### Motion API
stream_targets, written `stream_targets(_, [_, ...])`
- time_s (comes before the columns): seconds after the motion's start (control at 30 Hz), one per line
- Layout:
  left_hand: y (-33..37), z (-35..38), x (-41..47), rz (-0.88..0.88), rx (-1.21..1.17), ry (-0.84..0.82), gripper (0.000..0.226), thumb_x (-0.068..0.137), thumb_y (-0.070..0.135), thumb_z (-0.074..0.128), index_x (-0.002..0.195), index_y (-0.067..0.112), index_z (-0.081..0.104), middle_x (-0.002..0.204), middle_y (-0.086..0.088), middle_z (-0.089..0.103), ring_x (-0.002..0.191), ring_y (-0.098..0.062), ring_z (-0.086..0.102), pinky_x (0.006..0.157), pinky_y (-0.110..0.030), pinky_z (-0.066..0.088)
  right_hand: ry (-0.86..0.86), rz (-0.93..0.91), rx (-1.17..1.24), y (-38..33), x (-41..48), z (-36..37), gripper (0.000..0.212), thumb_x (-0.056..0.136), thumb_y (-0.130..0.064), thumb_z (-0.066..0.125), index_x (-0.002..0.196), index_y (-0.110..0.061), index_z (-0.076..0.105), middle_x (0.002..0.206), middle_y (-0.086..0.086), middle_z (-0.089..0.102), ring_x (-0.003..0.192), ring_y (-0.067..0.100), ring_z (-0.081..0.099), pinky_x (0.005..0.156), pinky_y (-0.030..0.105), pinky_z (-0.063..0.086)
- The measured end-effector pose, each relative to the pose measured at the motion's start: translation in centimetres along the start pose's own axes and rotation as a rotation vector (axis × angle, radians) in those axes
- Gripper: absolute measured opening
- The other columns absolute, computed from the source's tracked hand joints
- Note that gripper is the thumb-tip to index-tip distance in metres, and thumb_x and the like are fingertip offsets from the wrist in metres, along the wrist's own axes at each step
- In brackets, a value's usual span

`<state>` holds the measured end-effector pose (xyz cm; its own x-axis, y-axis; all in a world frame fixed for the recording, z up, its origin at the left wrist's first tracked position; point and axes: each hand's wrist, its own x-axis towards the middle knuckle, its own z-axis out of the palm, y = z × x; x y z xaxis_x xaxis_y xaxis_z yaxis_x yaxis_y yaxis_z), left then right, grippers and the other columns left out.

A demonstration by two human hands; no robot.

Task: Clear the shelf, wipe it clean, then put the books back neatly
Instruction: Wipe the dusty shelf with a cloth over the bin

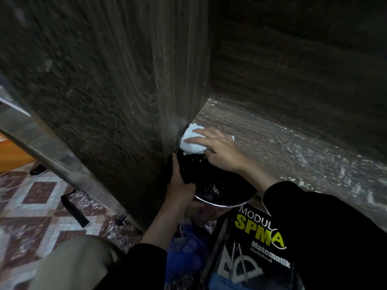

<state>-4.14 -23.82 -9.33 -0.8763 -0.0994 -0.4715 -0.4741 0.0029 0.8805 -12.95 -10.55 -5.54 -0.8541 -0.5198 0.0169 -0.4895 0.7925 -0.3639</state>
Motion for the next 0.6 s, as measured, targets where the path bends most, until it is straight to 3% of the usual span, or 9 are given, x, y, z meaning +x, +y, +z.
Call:
stream_targets(0.13, [-0.2, 0.1, 0.3, -0.004, 0.014, 0.001, 0.099, 0.054, 0.014, 0.044, 0.105, 0.088, 0.003, 0.139, 0.002, 0.048, 0.104, -0.035, 0.063, 0.083, -0.055, 0.053, -0.004, -0.112, -0.034, 0.4, -2.9, -0.8, 0.066, 0.068, -0.004, 0.037, 0.119, -0.036, 0.064, 0.143, -0.009, 0.045, 0.12, 0.021, 0.037, 0.093, 0.038, 0.034])
stream_targets(0.23, [0.3, 0.2, 0.0, -0.004, 0.001, -0.006, 0.104, 0.065, 0.007, 0.049, 0.121, 0.08, 0.001, 0.141, 0.001, 0.045, 0.106, -0.037, 0.061, 0.077, -0.055, 0.056, 0.024, -0.066, 0.177, 1.1, -5.0, -1.6, 0.063, 0.069, 0.0, 0.038, 0.113, -0.031, 0.068, 0.134, -0.004, 0.054, 0.112, 0.019, 0.043, 0.098, 0.04, 0.036])
stream_targets(0.3, [0.6, 0.2, -0.3, -0.024, -0.029, -0.014, 0.105, 0.079, -0.007, 0.046, 0.137, 0.066, -0.002, 0.14, 0.007, 0.041, 0.107, -0.036, 0.06, 0.067, -0.051, 0.058, 0.154, 0.047, 0.382, 1.8, -6.0, -2.5, 0.062, 0.071, 0.001, 0.041, 0.112, -0.039, 0.065, 0.13, -0.006, 0.055, 0.122, 0.018, 0.046, 0.107, 0.041, 0.033])
stream_targets(0.4, [0.7, 0.3, -0.3, -0.044, -0.054, -0.022, 0.101, 0.086, -0.013, 0.043, 0.142, 0.057, -0.004, 0.139, 0.007, 0.039, 0.109, -0.034, 0.06, 0.056, -0.042, 0.059, 0.482, 0.293, 0.497, 3.9, -7.9, -3.3, 0.067, 0.079, 0.007, 0.048, 0.113, -0.049, 0.06, 0.134, -0.006, 0.055, 0.127, 0.021, 0.045, 0.108, 0.047, 0.035])
stream_targets(0.5, [0.9, 0.4, -0.4, -0.054, -0.067, -0.016, 0.102, 0.086, -0.014, 0.041, 0.142, 0.057, -0.005, 0.147, 0.001, 0.037, 0.108, -0.035, 0.059, 0.053, -0.04, 0.059, 0.637, 0.521, 0.329, 4.9, -9.5, -2.8, 0.056, 0.084, 0.004, 0.049, 0.129, -0.029, 0.058, 0.14, 0.002, 0.05, 0.129, 0.028, 0.042, 0.11, 0.049, 0.031])
stream_targets(0.6, [0.9, 0.7, -0.4, -0.06, -0.064, -0.011, 0.102, 0.086, -0.015, 0.041, 0.141, 0.058, -0.005, 0.148, -0.001, 0.036, 0.11, -0.033, 0.058, 0.053, -0.04, 0.059, 0.467, 0.675, 0.012, 3.3, -9.6, -1.0, 0.054, 0.094, -0.016, 0.048, 0.145, -0.03, 0.037, 0.155, 0.005, 0.028, 0.139, 0.032, 0.024, 0.114, 0.049, 0.02])
